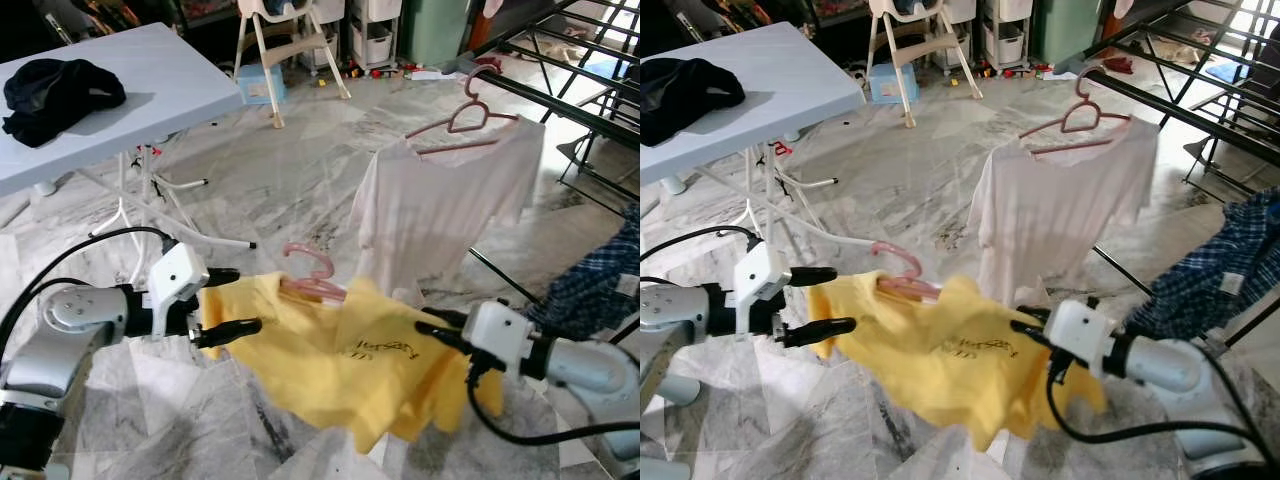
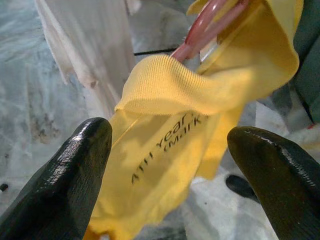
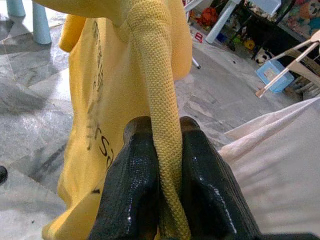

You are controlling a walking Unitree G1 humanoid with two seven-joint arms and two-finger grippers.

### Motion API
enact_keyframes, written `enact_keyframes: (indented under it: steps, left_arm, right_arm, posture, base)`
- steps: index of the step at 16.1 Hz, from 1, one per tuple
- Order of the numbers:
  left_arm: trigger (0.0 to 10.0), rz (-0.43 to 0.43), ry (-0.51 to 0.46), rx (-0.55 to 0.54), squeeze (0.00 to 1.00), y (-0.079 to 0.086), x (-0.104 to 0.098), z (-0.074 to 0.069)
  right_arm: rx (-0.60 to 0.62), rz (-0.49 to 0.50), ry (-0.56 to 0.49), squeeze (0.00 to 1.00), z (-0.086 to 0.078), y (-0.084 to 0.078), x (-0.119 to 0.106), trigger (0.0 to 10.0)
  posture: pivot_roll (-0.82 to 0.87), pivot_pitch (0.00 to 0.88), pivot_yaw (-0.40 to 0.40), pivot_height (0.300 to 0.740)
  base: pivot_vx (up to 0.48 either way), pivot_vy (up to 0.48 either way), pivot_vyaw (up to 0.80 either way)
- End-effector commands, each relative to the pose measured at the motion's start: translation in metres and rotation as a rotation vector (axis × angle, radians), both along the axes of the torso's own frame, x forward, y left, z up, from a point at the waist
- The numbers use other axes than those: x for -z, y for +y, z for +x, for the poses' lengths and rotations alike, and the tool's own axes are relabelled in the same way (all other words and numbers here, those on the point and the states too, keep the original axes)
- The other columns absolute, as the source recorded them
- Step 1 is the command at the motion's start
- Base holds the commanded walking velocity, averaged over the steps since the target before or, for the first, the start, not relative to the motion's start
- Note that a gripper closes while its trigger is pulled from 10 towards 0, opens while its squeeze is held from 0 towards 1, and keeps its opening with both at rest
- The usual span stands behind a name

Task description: Hang hanger

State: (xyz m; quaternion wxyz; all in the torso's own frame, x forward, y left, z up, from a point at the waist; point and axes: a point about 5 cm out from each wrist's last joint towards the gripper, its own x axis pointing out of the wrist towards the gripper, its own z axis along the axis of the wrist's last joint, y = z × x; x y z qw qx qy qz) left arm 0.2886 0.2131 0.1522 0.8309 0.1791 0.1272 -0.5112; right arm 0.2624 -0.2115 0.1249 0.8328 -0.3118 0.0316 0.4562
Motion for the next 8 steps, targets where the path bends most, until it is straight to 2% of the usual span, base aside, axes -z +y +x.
enact_keyframes:
  steps: [1,4,6,8]
  left_arm:
    - [10.0,0.07,-0.043,-0.017,1.0,0.01,-0.005,0.006]
    - [10.0,0.105,-0.067,-0.026,1.0,0.015,-0.008,0.009]
    - [10.0,0.108,-0.077,-0.027,1.0,0.014,-0.002,0.01]
    - [10.0,0.102,-0.076,-0.024,1.0,0.01,0.006,0.011]
  right_arm:
    - [-0.045,0.019,-0.025,0.0,0.0,-0.001,-0.011,10.0]
    - [-0.102,-0.027,0.03,0.0,-0.006,-0.009,-0.009,10.0]
    - [-0.144,-0.027,0.071,0.0,-0.008,-0.014,-0.017,10.0]
    - [-0.155,-0.006,0.058,0.0,-0.004,-0.011,-0.031,10.0]
  posture:
    - [-0.13,0.096,0.075,0.74]
    - [-0.13,0.095,0.077,0.74]
    - [-0.13,0.096,0.077,0.74]
    - [-0.13,0.097,0.08,0.74]
  base:
    - [0.0,0.0,0.0]
    - [0.0,0.0,0.0]
    - [0.0,0.0,0.0]
    - [0.0,0.0,0.0]
